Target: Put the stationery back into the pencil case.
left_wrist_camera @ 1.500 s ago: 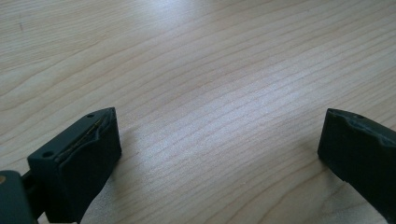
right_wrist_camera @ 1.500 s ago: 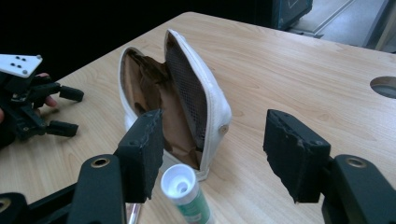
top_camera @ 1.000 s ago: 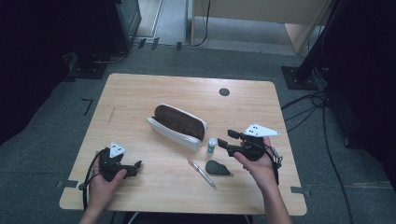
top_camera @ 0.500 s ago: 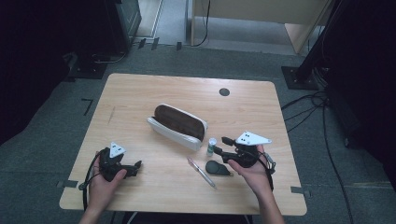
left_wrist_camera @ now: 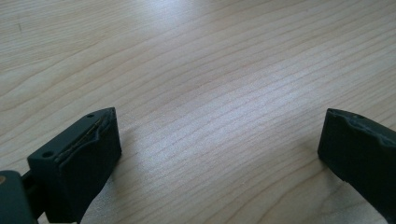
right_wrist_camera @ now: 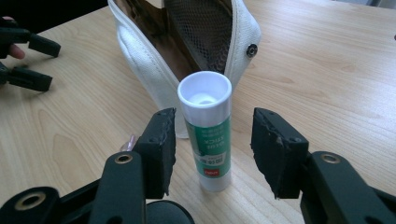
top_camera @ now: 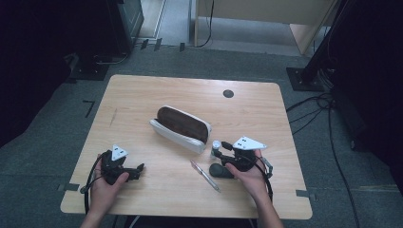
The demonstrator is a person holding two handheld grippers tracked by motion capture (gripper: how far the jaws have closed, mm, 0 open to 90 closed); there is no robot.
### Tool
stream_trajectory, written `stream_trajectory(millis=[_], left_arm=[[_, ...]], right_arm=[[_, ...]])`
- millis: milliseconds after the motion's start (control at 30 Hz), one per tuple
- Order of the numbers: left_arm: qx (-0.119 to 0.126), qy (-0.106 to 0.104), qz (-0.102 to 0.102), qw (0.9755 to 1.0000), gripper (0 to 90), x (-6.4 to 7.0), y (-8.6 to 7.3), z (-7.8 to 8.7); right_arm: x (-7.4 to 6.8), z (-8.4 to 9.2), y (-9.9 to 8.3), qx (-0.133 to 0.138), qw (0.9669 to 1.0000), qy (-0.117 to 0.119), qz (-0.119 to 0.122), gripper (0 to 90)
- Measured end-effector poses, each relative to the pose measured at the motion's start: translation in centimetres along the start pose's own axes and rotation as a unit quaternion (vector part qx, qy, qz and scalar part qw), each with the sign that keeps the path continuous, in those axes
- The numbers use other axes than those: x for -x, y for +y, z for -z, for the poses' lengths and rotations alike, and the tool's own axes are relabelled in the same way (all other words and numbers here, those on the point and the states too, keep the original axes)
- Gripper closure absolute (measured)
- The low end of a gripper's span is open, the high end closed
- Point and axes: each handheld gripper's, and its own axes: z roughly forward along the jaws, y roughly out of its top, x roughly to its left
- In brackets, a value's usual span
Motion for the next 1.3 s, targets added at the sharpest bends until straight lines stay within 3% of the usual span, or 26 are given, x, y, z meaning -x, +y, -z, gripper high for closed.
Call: stream_trajectory(millis=[333,667,767,833,1300], left_arm=[[0.0,0.0,0.0,1.0,0.0,0.0,0.0,0.0],[0.0,0.0,0.0,1.0,0.0,0.0,0.0,0.0],[0.0,0.0,0.0,1.0,0.0,0.0,0.0,0.0],[0.0,0.0,0.0,1.0,0.0,0.0,0.0,0.0],[0.0,0.0,0.0,1.0,0.0,0.0,0.0,0.0]], right_arm=[[-0.2,-0.8,-0.3,0.002,1.0,-0.001,0.004,54.8],[-0.6,-0.6,0.2,0.027,0.9996,-0.007,0.01,55.5],[-0.7,-0.8,0.2,0.025,0.9995,-0.013,0.012,57.6],[-0.8,-0.9,0.2,0.026,0.9994,-0.014,0.016,64.3],[-0.8,0.4,1.6,0.039,0.9988,-0.022,0.021,66.3]])
